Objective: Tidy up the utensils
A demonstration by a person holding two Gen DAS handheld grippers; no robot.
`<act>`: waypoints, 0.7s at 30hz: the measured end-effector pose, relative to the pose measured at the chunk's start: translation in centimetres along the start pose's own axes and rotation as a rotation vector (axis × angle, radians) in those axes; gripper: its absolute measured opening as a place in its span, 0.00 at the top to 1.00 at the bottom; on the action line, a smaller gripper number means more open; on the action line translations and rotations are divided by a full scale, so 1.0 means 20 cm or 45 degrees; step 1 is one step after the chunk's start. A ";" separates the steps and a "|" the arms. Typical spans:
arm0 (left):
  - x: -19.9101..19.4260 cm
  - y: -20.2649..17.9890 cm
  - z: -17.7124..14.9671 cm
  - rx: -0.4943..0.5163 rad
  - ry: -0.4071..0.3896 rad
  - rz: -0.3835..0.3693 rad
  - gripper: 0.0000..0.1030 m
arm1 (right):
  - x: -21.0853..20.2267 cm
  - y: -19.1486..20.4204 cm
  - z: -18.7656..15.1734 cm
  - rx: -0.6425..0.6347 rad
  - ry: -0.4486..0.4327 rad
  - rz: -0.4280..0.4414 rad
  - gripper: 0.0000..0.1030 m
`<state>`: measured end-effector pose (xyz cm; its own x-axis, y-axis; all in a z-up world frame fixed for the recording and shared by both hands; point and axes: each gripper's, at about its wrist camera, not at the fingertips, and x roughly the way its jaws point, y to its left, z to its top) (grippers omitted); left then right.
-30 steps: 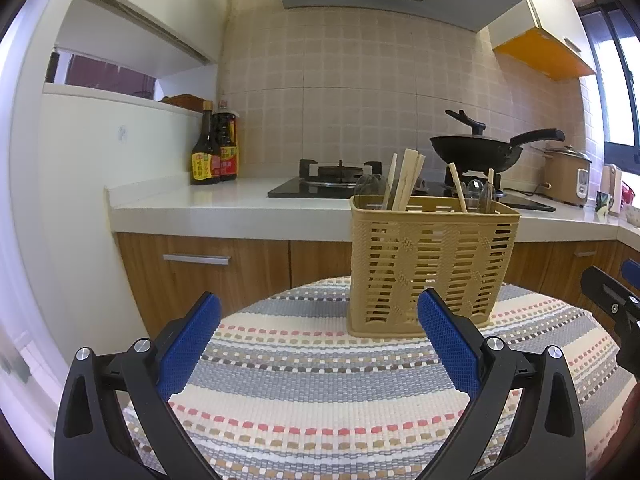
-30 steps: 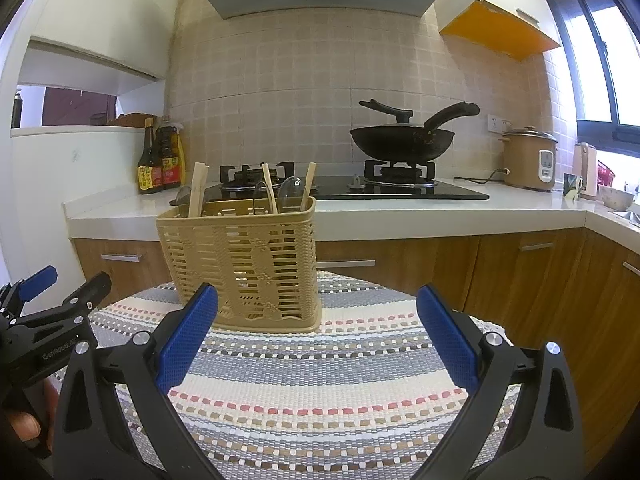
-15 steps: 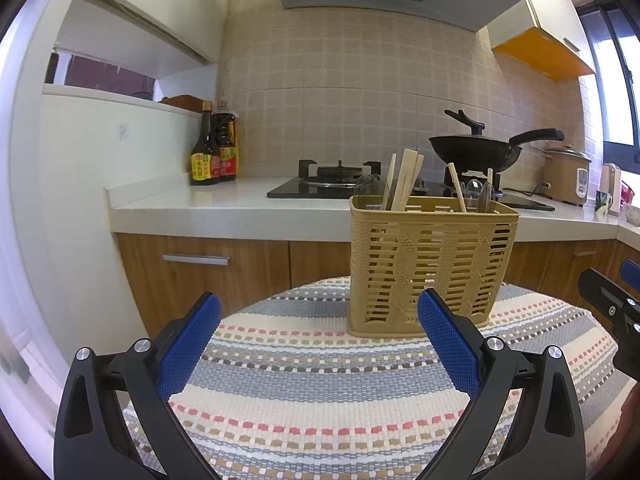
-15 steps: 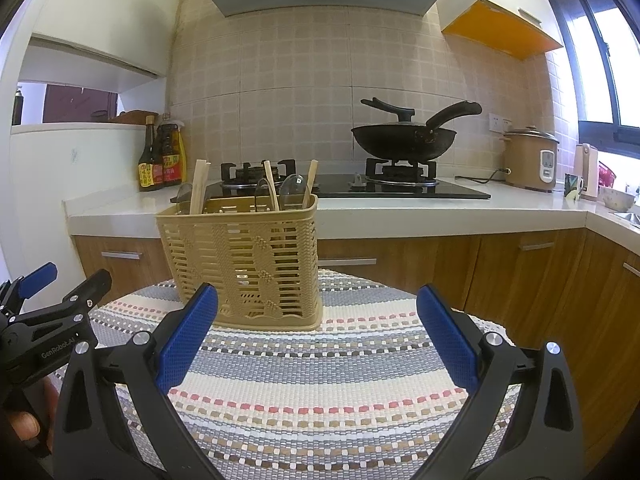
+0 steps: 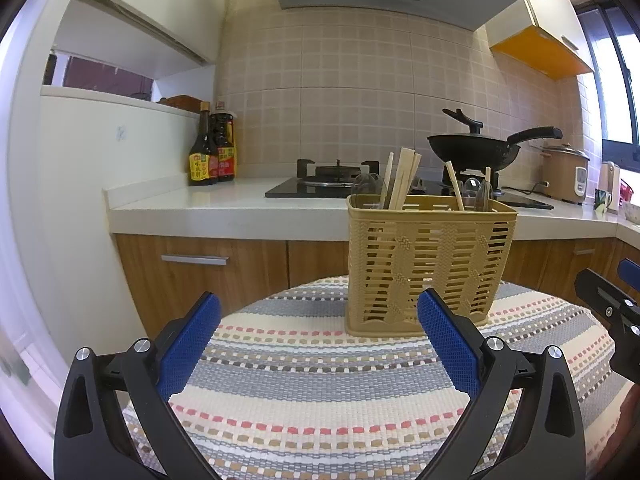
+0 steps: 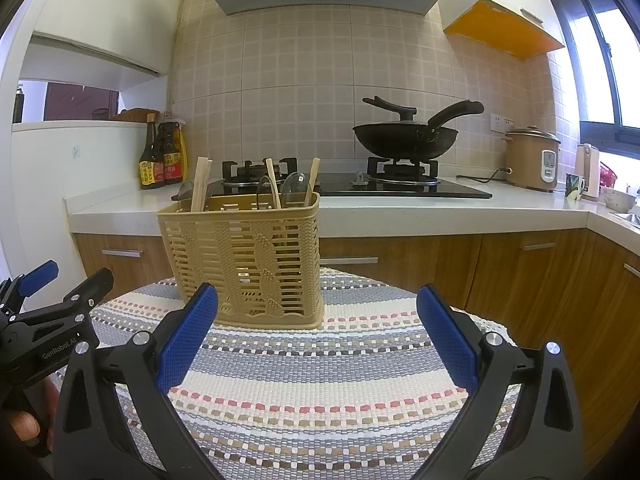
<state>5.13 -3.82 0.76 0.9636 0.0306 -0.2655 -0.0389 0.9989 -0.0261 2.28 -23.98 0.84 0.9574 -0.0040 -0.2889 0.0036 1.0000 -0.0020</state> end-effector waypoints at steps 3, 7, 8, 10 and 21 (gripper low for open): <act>0.00 0.00 0.00 0.000 -0.001 0.001 0.08 | 0.00 0.00 0.00 0.001 0.002 0.001 0.08; 0.00 0.00 0.00 0.000 -0.001 0.003 0.08 | 0.00 0.00 0.00 0.001 0.001 0.001 0.08; 0.00 0.00 0.00 0.000 -0.002 0.004 0.08 | 0.00 0.00 0.00 0.001 0.000 0.000 0.08; 0.00 0.00 0.00 -0.006 -0.005 0.005 0.07 | 0.00 0.00 0.00 0.000 0.001 0.000 0.08; -0.02 0.01 0.00 -0.002 -0.023 0.014 0.07 | 0.01 0.01 -0.01 -0.006 0.007 0.002 0.08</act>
<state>4.83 -3.68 0.85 0.9677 0.0421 -0.2484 -0.0498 0.9984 -0.0250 2.33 -23.86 0.65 0.9558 -0.0028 -0.2939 0.0011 1.0000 -0.0061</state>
